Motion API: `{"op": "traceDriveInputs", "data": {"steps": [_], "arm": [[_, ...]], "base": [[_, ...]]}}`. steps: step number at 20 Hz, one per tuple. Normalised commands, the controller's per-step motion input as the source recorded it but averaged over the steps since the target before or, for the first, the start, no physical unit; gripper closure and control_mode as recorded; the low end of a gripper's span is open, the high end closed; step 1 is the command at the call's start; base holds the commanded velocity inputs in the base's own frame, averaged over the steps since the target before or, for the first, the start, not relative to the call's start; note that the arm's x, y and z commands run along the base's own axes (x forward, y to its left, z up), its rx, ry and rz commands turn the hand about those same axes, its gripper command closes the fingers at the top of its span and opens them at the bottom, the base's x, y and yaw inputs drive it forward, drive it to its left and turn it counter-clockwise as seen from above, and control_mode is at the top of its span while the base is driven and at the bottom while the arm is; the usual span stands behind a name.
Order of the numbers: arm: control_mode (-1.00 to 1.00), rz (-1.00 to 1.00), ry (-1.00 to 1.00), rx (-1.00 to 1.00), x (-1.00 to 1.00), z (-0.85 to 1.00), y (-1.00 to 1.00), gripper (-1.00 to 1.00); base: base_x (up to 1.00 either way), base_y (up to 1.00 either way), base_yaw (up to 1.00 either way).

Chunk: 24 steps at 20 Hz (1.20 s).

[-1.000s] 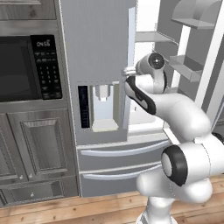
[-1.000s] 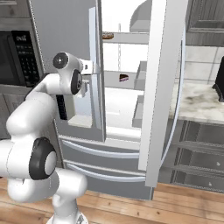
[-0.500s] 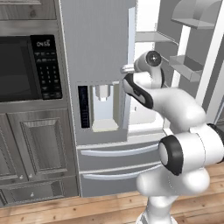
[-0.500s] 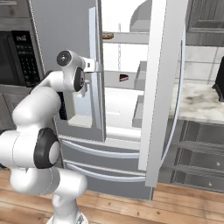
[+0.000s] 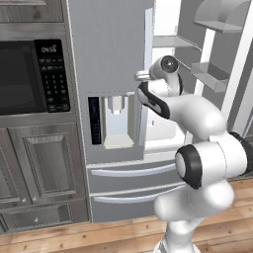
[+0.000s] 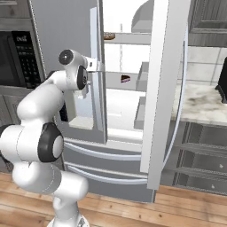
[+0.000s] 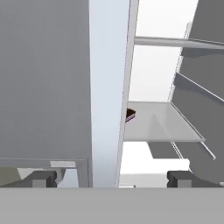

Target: Take the donut and cake from the fridge and place them on the empty tray on the dining counter.

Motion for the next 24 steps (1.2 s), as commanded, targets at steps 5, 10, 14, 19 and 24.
{"op": "traceDriveInputs", "data": {"steps": [5,10,14,19,24], "arm": [[-1.0,0.0,0.0,0.0,0.46,0.0,0.0,-1.0],[-1.0,0.0,0.0,0.0,0.43,-0.03,0.0,-1.0],[-1.0,0.0,0.0,0.0,0.4,-0.12,0.0,-1.0],[-1.0,0.0,0.0,0.01,0.38,-0.22,0.0,-1.0],[-1.0,0.0,0.0,0.03,0.39,-0.24,0.0,-1.0]], "base": [[0.0,0.0,0.0],[0.0,0.0,0.0],[0.0,0.0,0.0],[0.0,0.0,0.0],[0.0,0.0,0.0]]}}
